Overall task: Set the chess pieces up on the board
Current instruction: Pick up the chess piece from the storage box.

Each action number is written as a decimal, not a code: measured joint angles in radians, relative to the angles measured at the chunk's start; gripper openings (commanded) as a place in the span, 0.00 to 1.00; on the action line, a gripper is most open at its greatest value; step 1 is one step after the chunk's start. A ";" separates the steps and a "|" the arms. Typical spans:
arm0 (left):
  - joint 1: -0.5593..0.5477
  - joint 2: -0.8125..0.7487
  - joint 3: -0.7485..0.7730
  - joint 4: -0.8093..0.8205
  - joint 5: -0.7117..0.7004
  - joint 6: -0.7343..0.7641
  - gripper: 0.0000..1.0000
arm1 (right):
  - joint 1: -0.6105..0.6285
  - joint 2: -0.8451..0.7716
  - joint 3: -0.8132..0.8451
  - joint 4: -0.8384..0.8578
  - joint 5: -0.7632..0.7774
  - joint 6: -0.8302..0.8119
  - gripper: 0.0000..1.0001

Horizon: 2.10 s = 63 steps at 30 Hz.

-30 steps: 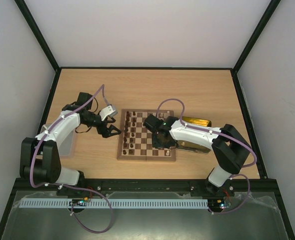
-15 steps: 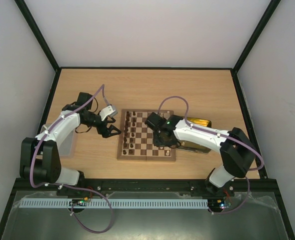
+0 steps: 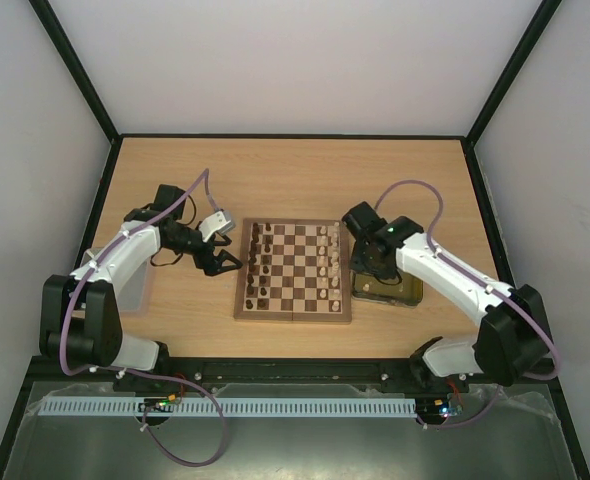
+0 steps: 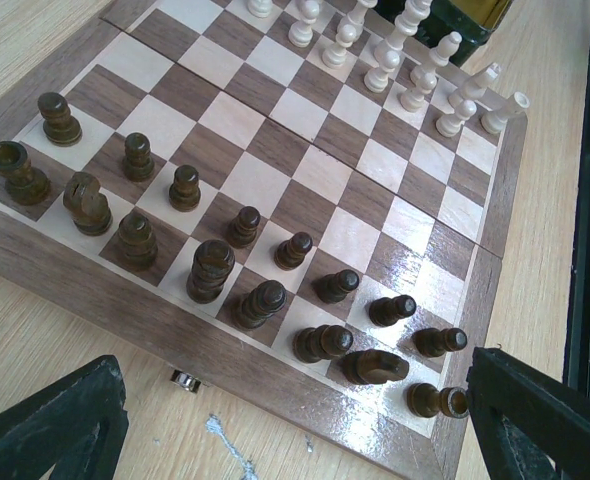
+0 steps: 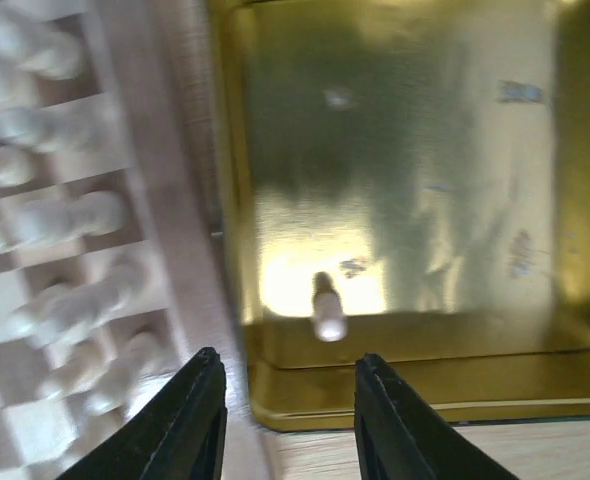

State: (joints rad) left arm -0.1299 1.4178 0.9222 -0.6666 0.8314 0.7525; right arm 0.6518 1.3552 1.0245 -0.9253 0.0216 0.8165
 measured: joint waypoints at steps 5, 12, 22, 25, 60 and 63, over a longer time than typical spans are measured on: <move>0.000 0.006 0.000 -0.002 0.000 0.000 0.92 | -0.092 -0.006 -0.053 -0.012 0.000 -0.014 0.36; 0.000 0.013 0.000 -0.008 0.000 0.002 0.92 | -0.153 0.031 -0.087 0.018 -0.039 -0.056 0.47; -0.001 0.017 0.001 -0.018 0.000 0.002 0.92 | -0.155 0.080 -0.134 0.100 -0.129 -0.088 0.44; -0.001 0.019 0.002 -0.019 -0.001 0.002 0.93 | -0.155 0.084 -0.153 0.114 -0.150 -0.093 0.42; -0.011 0.039 0.008 -0.019 -0.002 0.001 0.93 | -0.156 0.082 -0.196 0.143 -0.191 -0.116 0.03; -0.011 0.044 0.008 -0.019 -0.002 0.001 0.93 | -0.156 0.082 -0.169 0.137 -0.173 -0.118 0.03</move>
State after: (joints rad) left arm -0.1410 1.4616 0.9302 -0.6861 0.8291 0.7536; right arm 0.4953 1.4372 0.8558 -0.7883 -0.1513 0.6987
